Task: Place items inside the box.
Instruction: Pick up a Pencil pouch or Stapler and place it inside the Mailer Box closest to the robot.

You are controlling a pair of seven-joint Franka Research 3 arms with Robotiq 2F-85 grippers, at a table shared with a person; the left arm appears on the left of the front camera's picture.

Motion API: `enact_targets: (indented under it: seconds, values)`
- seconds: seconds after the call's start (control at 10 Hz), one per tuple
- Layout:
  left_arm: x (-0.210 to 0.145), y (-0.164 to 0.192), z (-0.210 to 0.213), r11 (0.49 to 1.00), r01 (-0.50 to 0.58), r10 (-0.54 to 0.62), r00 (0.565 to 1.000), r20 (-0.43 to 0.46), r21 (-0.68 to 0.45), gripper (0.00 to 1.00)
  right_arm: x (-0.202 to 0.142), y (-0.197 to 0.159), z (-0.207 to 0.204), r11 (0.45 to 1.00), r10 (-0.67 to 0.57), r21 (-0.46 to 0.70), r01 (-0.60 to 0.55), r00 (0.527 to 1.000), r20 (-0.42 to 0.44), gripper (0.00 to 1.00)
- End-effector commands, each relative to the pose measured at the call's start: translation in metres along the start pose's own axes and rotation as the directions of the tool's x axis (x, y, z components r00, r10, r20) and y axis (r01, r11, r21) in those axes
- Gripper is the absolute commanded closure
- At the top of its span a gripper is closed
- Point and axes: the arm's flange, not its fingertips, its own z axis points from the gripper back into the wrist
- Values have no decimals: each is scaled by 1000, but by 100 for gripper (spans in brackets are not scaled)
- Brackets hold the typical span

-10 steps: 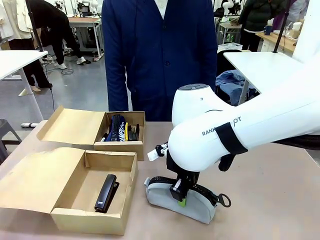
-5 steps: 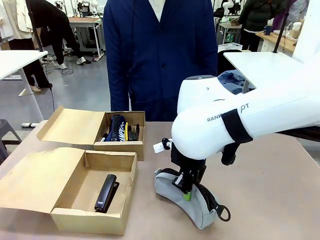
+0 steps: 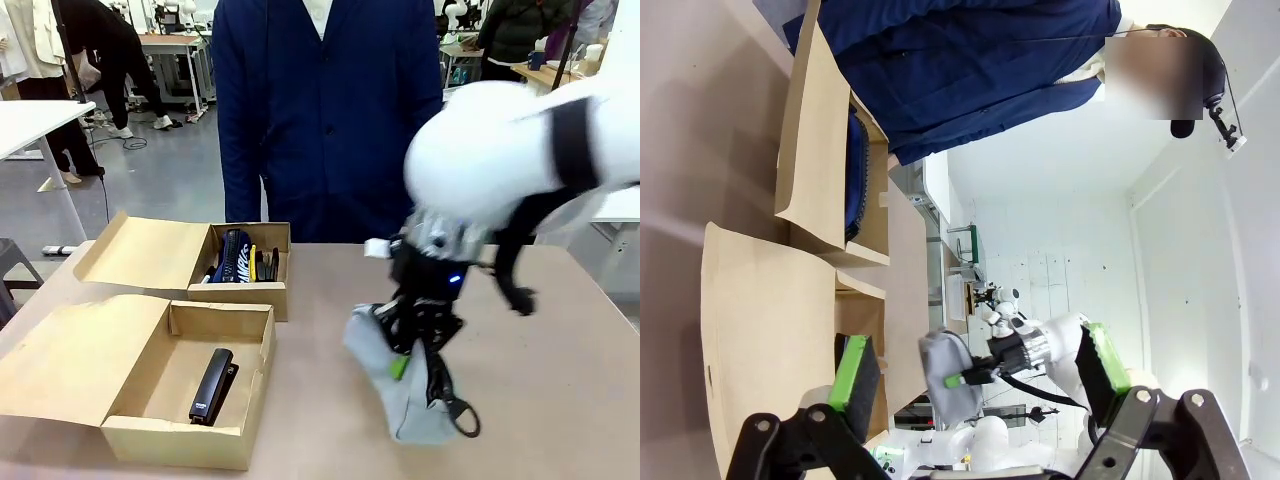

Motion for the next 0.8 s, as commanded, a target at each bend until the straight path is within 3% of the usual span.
enact_targets:
  seconds: [0.0, 0.1, 0.2, 0.3, 0.4, 0.5, 0.6, 0.7]
  values:
    - [-1, -1, 0, 1000, 21, -21, 1000, -1, -14, 0, -57, -42, 28, 934, -336, 171, 314, 934, 120, 100]
    - [-1, -1, 0, 1000, 21, -21, 1000, -1, -14, 0, 0, 0, 0, 1000, 0, 0, 0, 1000, 0, 100]
    - [-1, -1, 0, 1000, 21, -21, 1000, -1, -14, 0, 0, 0, 0, 1000, 0, 0, 0, 1000, 0, 100]
    - [-1, -1, 0, 1000, 21, -21, 1000, -1, -14, 0, -38, -31, 27, 987, -147, 75, 143, 988, 44, 95]
    - [-1, -1, 0, 1000, 21, -21, 1000, -1, -14, 0, -29, -27, 23, 951, -277, 169, 259, 956, 95, 95]
    - [-1, -1, 0, 1000, 21, -21, 1000, -1, -14, 0, -21, -10, 24, 926, -341, 231, 299, 925, 170, 95]
    - [-1, -1, 0, 1000, 21, -21, 1000, -1, -14, 0, -16, 9, 23, 936, -314, 229, 266, 927, 205, 95]
    - [-1, -1, 0, 1000, 21, -21, 1000, -1, -14, 0, -10, 12, 25, 947, -298, 171, 272, 943, 149, 95]
